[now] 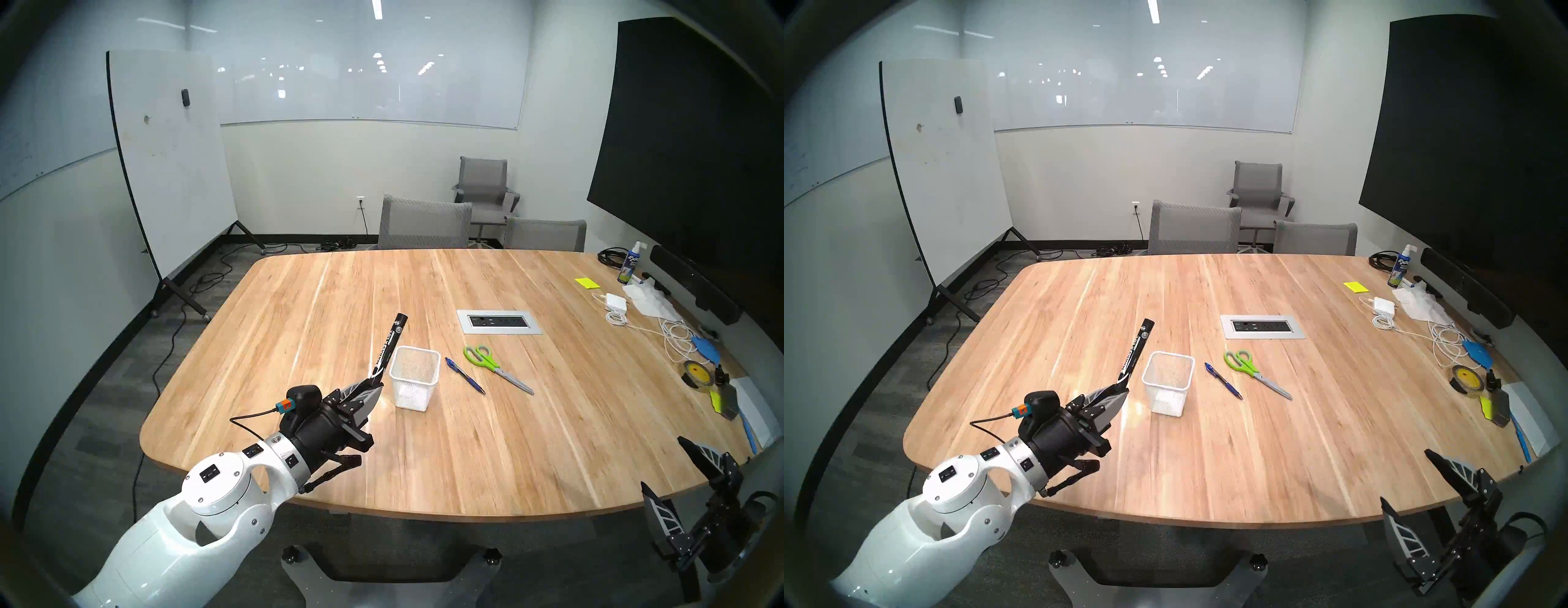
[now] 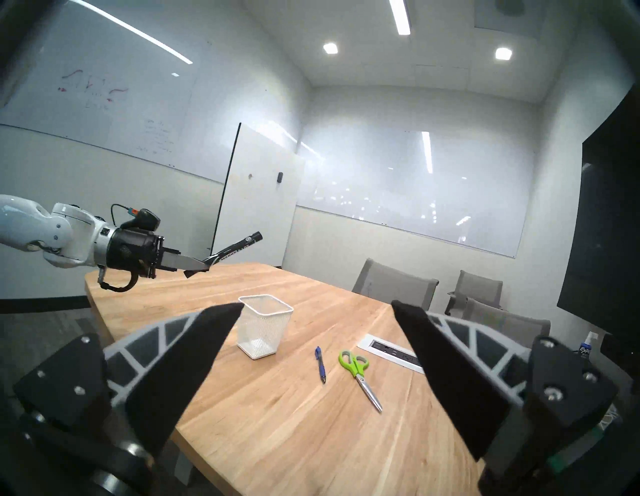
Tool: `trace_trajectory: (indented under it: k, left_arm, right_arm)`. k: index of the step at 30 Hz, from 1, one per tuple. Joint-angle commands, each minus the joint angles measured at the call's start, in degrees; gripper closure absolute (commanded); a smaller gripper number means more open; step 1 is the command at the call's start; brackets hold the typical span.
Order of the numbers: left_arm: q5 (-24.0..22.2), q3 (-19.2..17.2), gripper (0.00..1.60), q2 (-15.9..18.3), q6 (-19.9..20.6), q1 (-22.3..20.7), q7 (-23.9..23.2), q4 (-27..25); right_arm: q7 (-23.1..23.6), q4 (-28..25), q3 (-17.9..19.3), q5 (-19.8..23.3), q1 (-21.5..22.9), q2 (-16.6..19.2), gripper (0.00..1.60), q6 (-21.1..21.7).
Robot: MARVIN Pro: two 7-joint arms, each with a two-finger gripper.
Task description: Place the pen, the marker, and the scissors into the pen holder
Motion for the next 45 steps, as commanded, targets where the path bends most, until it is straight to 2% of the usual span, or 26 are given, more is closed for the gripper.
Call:
trace_trajectory:
  k: [1,27,34,41,45]
  left_arm:
    - [-0.28,-0.48,1.60,-0.39,-0.90,0.57,0.27,-2.41]
    - [-0.95,-2.92,1.60,0.94,-1.44,3.39,-0.55,-4.27]
    - [0.11,-0.26,1.60,0.03,-1.14,1.27,-1.30,-1.99]
    - [0.90,3.52,1.60,-2.15,-0.64,-3.27,-2.67,1.78]
    - [1.32,4.54,1.60,-2.90,-0.87,-4.19,-2.71,2.13]
  right_arm:
    - [2.03,-0.05,0.49,2.95,-0.53,0.53,0.00,-0.05]
    - [2.98,0.17,0.76,3.39,-0.11,0.34,0.00,0.29]
    - [2.95,0.16,0.76,3.38,-0.11,0.34,0.00,0.30]
    - [2.92,0.16,0.76,3.34,-0.11,0.34,0.00,0.30]
    - [2.90,0.16,0.75,3.32,-0.11,0.35,0.00,0.30]
